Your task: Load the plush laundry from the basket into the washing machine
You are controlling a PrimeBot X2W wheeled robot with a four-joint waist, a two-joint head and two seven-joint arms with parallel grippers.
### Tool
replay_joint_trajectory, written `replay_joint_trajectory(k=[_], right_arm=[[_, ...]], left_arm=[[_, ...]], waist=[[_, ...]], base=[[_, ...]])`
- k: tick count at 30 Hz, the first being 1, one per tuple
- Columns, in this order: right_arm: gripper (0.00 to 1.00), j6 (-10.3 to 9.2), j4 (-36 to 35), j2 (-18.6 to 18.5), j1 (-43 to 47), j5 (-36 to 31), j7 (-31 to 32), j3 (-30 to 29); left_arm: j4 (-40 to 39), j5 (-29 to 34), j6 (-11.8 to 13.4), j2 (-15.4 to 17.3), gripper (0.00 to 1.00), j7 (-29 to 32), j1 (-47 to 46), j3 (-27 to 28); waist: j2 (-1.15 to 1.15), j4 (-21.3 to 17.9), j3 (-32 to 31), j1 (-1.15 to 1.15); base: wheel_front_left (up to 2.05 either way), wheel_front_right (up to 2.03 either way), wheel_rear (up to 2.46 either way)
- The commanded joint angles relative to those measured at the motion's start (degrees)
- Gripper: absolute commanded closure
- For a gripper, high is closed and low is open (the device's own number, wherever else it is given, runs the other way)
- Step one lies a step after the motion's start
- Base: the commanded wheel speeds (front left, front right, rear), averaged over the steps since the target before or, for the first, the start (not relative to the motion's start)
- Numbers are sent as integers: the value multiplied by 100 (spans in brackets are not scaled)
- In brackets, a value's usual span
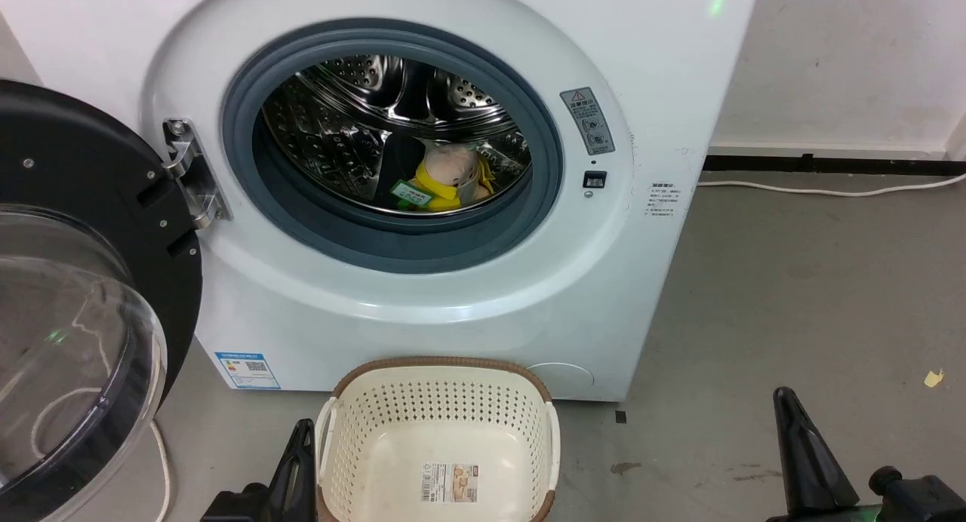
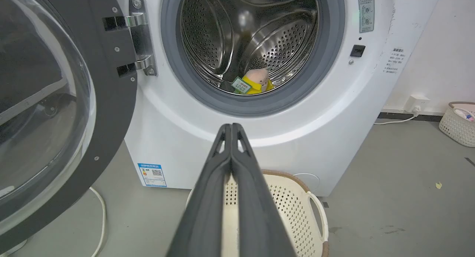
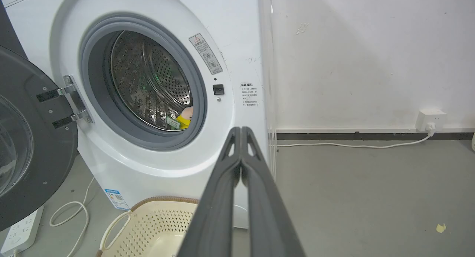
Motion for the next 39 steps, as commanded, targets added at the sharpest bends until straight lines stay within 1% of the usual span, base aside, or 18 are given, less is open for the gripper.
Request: replay_joint_trajectory(k=[1,39], right_arm=[[100,0,9,0,-28,-28,42,-1],[100,1,93,-1,-299,-340,489,-5]], left_arm=[[-14,18,-11,-4,100,37,-22,15],[-179,258,-114,-45,100,482,-232,167]], waist=[[0,-1,2,0],[0,-15,24,0]], base=[[0,0,0],[0,0,0]])
